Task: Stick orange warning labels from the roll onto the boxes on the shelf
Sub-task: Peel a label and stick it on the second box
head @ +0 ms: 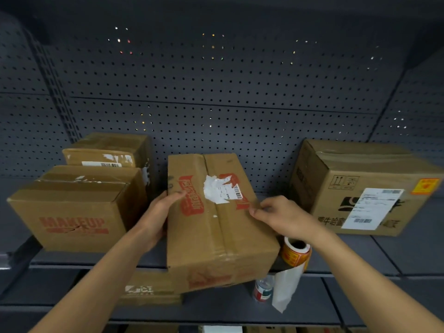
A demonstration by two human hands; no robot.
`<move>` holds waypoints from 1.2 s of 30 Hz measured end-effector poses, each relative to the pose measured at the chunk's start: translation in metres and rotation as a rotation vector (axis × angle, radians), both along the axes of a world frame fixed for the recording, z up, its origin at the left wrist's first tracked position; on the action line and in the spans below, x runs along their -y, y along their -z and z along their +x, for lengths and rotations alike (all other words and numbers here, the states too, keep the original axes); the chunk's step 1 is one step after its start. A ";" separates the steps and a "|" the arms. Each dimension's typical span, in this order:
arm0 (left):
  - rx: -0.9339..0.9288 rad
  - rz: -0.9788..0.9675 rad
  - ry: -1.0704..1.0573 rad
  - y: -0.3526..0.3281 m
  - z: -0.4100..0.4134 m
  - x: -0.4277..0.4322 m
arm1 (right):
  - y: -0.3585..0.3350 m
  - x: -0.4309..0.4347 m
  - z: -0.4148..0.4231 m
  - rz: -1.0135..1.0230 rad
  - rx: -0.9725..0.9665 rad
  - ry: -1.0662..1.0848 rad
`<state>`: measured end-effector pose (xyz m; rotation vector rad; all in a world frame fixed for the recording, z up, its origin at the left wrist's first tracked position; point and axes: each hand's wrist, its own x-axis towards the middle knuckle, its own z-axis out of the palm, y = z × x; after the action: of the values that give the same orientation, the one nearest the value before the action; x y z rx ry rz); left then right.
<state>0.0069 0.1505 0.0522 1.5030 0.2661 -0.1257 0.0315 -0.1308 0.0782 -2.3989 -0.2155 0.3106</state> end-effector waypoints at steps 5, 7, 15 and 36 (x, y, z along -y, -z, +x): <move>-0.045 0.083 0.088 0.003 0.011 -0.006 | 0.010 -0.001 -0.022 0.042 -0.055 0.016; -0.053 0.117 0.109 0.004 0.014 -0.004 | 0.013 -0.002 -0.028 0.052 -0.065 0.032; -0.042 0.248 0.131 -0.001 0.019 -0.009 | 0.010 0.006 -0.017 0.033 0.034 0.131; -0.231 -0.106 -0.119 0.010 -0.096 0.002 | 0.003 -0.056 0.129 -0.344 0.054 -0.064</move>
<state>-0.0888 0.1486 0.0417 1.3639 0.5257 -0.2159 0.1607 -0.0751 0.0755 -2.7467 -0.2829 0.3350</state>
